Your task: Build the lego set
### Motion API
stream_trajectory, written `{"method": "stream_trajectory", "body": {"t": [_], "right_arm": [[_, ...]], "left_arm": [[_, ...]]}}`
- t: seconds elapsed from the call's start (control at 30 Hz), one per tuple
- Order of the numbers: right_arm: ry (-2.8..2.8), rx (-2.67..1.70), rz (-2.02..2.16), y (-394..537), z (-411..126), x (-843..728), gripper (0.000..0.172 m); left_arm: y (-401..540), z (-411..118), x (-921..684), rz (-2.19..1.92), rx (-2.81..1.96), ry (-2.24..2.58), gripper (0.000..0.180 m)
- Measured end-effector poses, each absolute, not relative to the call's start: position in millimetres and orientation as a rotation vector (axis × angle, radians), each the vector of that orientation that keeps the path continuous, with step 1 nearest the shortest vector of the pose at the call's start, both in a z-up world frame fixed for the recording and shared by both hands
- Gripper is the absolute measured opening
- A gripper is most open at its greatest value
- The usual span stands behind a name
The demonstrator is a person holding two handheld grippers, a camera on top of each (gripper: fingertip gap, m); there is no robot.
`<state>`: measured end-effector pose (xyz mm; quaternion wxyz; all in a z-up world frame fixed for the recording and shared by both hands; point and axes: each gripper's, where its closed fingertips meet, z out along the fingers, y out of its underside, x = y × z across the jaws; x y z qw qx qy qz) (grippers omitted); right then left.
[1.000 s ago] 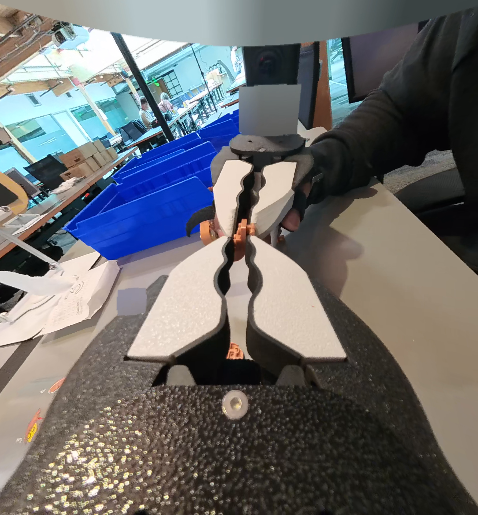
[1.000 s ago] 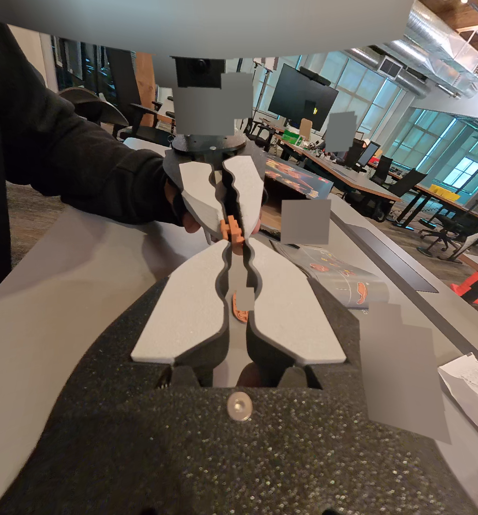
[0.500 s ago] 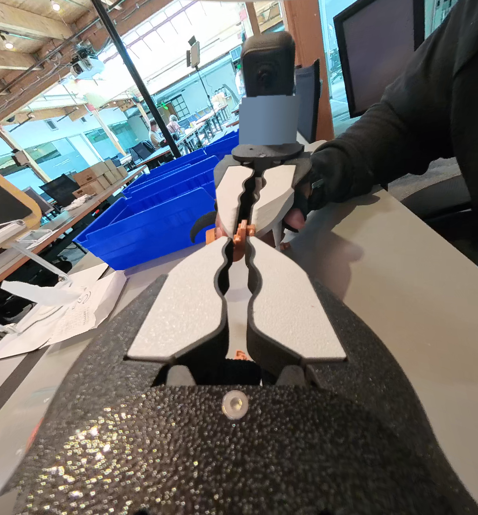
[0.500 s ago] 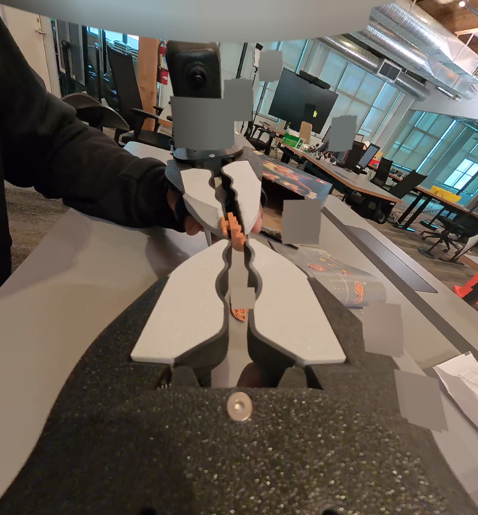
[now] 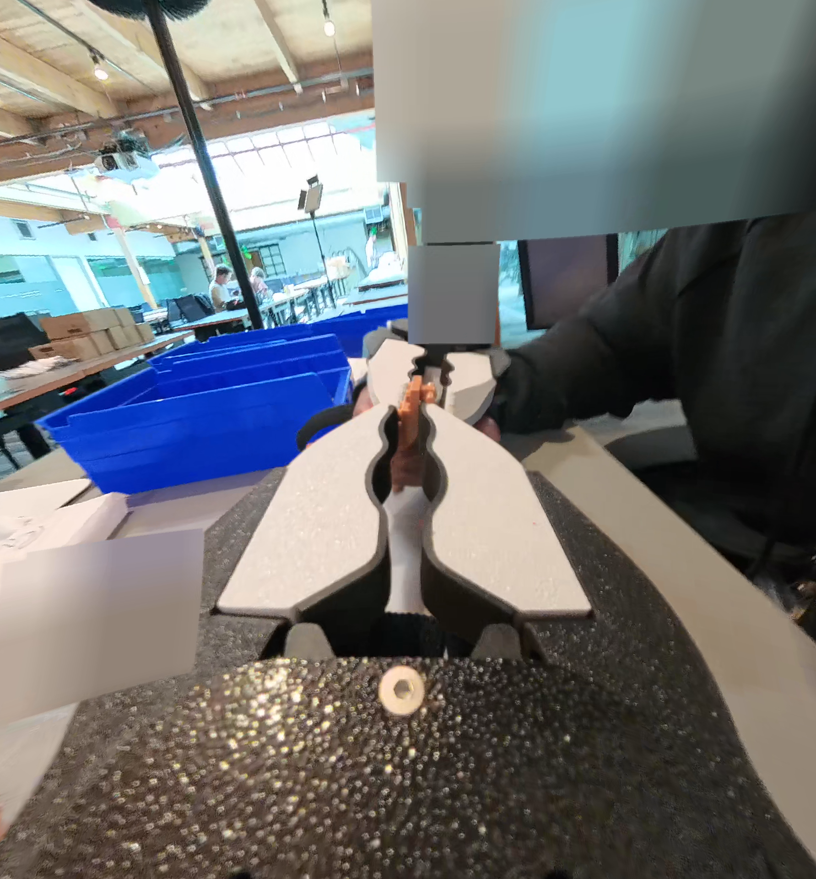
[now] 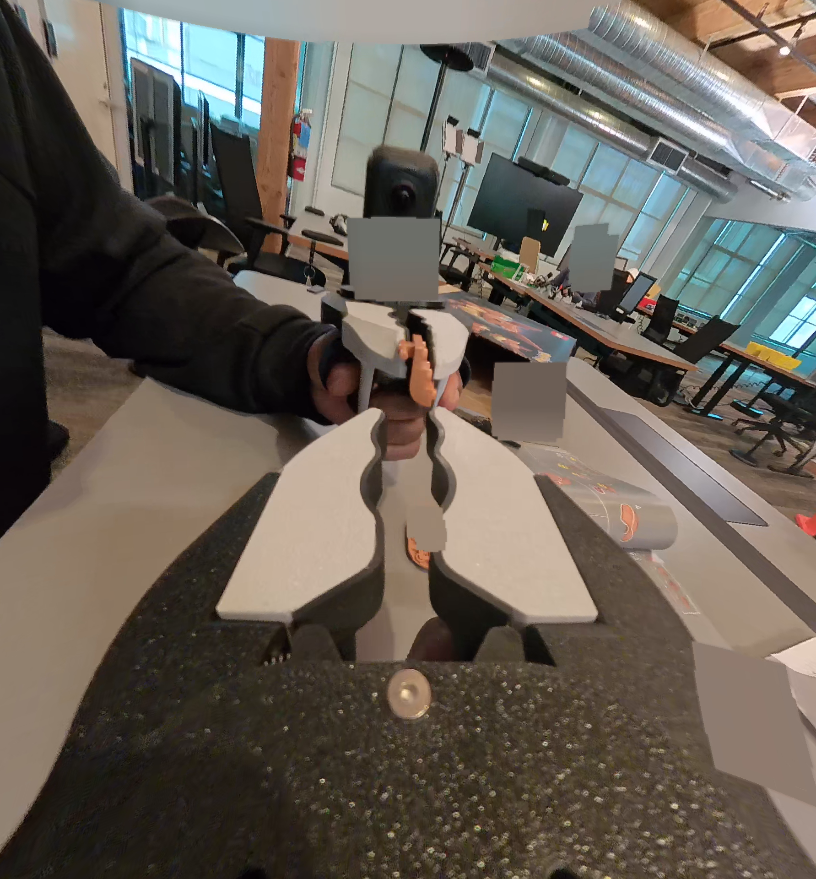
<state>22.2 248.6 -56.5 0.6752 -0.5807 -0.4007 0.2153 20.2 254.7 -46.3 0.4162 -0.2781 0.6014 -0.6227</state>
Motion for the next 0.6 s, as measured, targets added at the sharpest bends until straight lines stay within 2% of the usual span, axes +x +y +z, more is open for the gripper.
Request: {"method": "stream_trajectory", "body": {"t": [0.27,0.47,0.6], "right_arm": [[-0.799,-1.298,0.545,253,-47,28,0.014],[-0.805,-1.302,0.552,253,-49,26,0.014],[-0.817,-1.311,0.533,253,-53,24,0.006]], "left_arm": [[259,-45,22,-1.778,-0.793,1.437,0.008],[255,-52,26,-1.735,-0.801,1.484,0.008],[253,-58,29,-1.687,-0.802,1.517,0.008]]}}
